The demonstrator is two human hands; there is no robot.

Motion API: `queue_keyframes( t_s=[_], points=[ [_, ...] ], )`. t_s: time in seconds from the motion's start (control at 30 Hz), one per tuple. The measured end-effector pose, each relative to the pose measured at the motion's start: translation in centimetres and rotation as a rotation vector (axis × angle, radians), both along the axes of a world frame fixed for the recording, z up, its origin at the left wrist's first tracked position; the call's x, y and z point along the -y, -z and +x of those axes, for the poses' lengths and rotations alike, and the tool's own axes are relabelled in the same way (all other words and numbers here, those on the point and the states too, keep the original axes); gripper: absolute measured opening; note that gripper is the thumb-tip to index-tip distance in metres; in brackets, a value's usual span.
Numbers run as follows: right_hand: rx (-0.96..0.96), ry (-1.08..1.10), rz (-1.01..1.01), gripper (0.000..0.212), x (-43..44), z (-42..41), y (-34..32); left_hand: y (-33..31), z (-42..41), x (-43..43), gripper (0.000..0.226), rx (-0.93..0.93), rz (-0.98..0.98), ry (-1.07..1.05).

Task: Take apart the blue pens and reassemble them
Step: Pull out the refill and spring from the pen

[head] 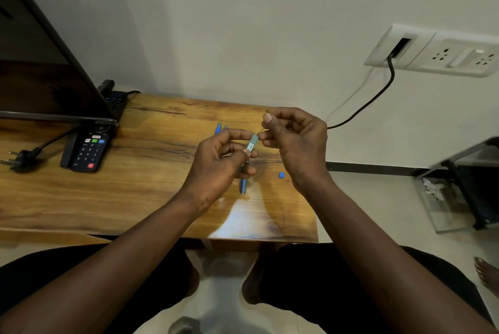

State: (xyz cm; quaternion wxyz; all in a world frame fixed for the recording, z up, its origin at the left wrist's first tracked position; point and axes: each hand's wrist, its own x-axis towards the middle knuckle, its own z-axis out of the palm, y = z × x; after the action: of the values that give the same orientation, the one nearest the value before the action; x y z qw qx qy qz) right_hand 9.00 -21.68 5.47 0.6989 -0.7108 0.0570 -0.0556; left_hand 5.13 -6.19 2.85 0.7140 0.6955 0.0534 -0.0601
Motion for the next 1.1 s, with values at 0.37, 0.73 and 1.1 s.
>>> queue_keyframes(
  t_s=[0.37, 0.73, 1.1],
  points=[
    [0.017, -0.038, -0.053, 0.010, -0.7, -0.7, -0.3, -0.2, 0.2, 0.3, 0.005, 0.044, 0.056, -0.052],
    [0.045, -0.011, -0.060, 0.017, -0.5, -0.6, -0.5, -0.2, 0.3, 0.0, 0.009, -0.031, 0.046, -0.066],
    [0.031, 0.186, 0.043, 0.015, 0.6, 0.2, -1.7, 0.4, 0.2, 0.0, 0.003, -0.024, 0.008, -0.041]
  ],
)
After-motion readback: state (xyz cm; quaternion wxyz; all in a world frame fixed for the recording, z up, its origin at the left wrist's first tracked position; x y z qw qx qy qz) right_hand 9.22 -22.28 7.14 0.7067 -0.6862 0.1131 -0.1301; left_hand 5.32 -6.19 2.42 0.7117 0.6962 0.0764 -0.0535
